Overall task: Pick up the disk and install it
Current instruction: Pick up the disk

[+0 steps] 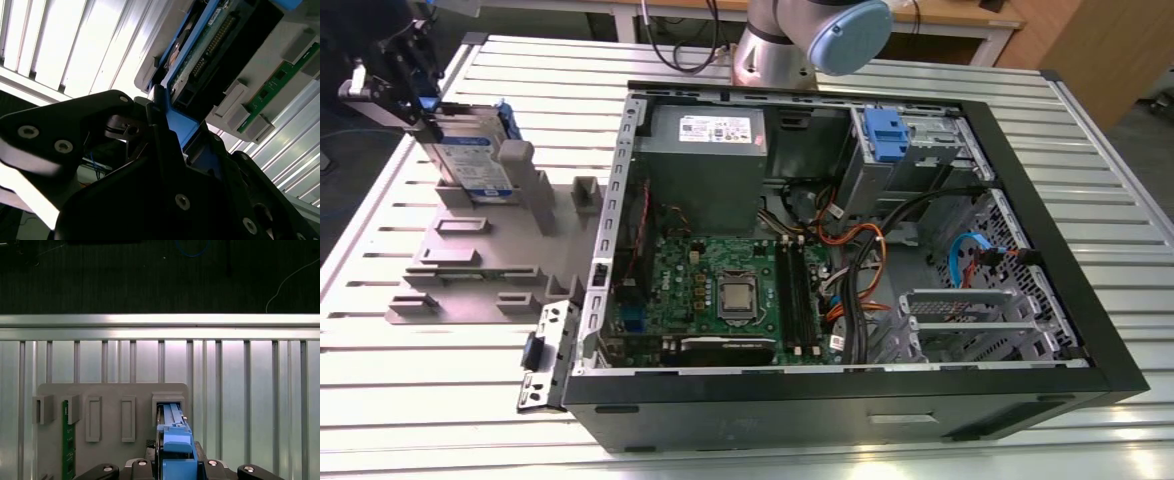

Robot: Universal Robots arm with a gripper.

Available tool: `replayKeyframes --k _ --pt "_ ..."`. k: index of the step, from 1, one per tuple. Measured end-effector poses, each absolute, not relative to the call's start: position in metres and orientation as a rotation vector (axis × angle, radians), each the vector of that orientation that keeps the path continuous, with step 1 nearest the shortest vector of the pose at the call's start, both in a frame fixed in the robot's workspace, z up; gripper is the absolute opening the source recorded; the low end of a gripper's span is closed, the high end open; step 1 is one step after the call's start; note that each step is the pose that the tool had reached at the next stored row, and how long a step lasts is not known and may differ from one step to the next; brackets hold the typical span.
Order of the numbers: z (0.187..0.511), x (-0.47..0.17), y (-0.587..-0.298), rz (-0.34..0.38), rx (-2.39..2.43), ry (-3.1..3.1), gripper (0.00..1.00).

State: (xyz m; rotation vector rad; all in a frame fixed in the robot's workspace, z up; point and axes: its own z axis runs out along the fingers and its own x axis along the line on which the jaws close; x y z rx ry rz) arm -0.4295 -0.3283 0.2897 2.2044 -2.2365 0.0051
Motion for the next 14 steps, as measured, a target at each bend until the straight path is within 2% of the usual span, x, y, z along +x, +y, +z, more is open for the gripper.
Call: replayKeyframes --k 14 --pt "0.2898 -0.4295 -0.3283 0.006 2.204 -2.236 0.36"
